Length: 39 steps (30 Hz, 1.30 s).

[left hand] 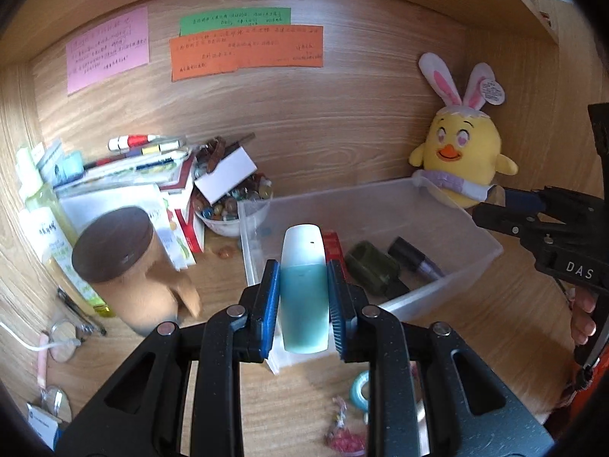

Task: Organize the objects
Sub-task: 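Drop the light blue tube and wooden stamp into the clear box, opening both tools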

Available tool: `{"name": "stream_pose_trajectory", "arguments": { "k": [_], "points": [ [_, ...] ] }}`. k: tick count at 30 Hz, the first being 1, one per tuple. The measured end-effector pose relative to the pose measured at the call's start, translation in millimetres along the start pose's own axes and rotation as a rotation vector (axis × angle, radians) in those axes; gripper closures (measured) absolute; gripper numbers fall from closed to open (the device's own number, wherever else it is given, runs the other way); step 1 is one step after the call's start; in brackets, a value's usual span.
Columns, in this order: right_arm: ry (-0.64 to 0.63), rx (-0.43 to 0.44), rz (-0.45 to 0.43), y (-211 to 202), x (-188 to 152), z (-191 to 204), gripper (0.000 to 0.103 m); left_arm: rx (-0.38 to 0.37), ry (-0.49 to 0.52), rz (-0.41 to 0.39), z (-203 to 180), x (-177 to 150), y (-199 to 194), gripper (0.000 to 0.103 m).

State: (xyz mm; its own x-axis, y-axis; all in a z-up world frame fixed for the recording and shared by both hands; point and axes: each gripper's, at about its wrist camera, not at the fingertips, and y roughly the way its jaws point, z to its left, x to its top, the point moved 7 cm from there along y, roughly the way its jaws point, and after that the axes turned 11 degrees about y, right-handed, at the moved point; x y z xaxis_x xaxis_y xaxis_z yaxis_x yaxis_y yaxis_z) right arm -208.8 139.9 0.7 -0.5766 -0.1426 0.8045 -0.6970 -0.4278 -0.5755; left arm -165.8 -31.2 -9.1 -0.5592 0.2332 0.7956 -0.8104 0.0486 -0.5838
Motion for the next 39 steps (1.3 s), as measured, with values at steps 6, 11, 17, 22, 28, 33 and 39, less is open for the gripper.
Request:
{"name": "stream_pose_trajectory", "arguments": {
  "k": [6, 11, 17, 22, 28, 33, 39],
  "points": [
    [0.017, 0.007, 0.041, 24, 0, 2, 0.065, -0.018, -0.005, 0.021, -3, 8, 22, 0.079],
    [0.016, 0.001, 0.100, 49, -9, 2, 0.065, -0.035, -0.004, 0.054, -7, 6, 40, 0.079],
    [0.026, -0.004, 0.171, 75, -23, -3, 0.065, -0.051, -0.008, 0.095, -8, 0, 58, 0.079],
    [0.031, -0.004, 0.203, 87, -30, -3, 0.065, -0.098, -0.038, 0.130, -6, -4, 72, 0.079],
    [0.030, -0.009, 0.203, 89, -30, -3, 0.065, -0.120, -0.048, 0.139, -6, -6, 72, 0.079],
    [0.048, -0.002, 0.205, 84, -30, -5, 0.046, -0.135, -0.044, 0.133, -10, -4, 64, 0.076],
    [0.035, -0.008, 0.175, 71, -25, -4, 0.040, -0.101, -0.023, 0.095, -12, -3, 42, 0.044]
  ]
}}
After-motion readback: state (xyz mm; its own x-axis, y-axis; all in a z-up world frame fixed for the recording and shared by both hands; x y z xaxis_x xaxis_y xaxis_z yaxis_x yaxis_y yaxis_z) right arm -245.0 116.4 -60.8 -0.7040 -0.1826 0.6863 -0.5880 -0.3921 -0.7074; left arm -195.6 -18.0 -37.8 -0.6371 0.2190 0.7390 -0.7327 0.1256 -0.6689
